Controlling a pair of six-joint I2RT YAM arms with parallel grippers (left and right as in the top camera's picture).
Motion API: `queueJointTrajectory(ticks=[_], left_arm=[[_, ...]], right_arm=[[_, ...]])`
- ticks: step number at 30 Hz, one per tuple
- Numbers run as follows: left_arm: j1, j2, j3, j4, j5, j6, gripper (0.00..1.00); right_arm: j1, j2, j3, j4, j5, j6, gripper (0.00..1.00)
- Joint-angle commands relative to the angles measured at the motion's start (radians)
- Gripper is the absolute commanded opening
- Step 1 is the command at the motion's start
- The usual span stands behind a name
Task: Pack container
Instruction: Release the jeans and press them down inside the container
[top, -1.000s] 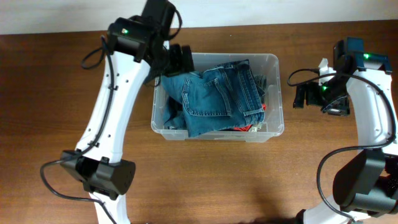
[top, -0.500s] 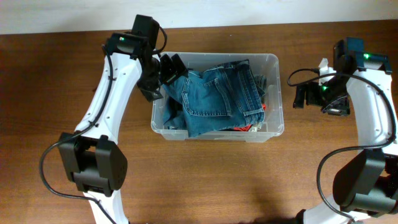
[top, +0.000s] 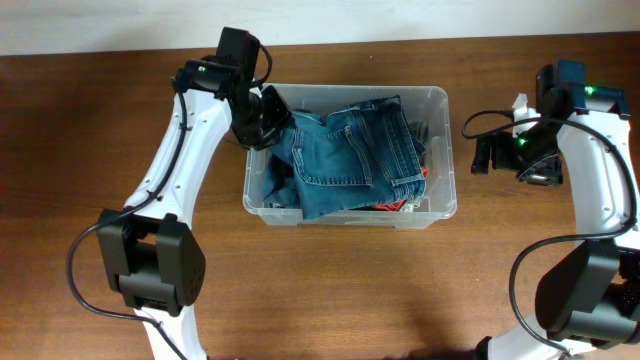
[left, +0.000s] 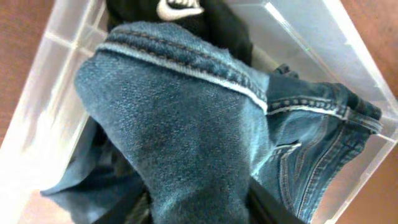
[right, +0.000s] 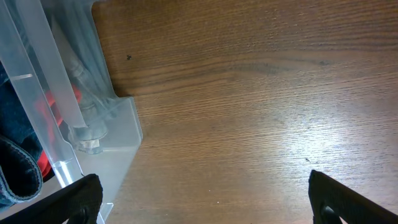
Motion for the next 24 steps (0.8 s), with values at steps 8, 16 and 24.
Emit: queueJointTrajectory(ticks=[8, 16, 24], left_arm=[[-0.003, -0.002, -0.007, 0.014, 0.107, 0.027, 0.4], [-0.004, -0.002, -0.006, 0.045, 0.143, 0.079, 0.11], [-0.009, -0.002, -0.006, 0.129, 0.141, 0.332, 0.0]], right_arm=[[0.005, -0.019, 0.016, 0.0, 0.008, 0.0, 0.98], [0.005, -0.019, 0.016, 0.0, 0.008, 0.0, 0.98], [0.005, -0.019, 0.016, 0.0, 0.008, 0.0, 0.98]])
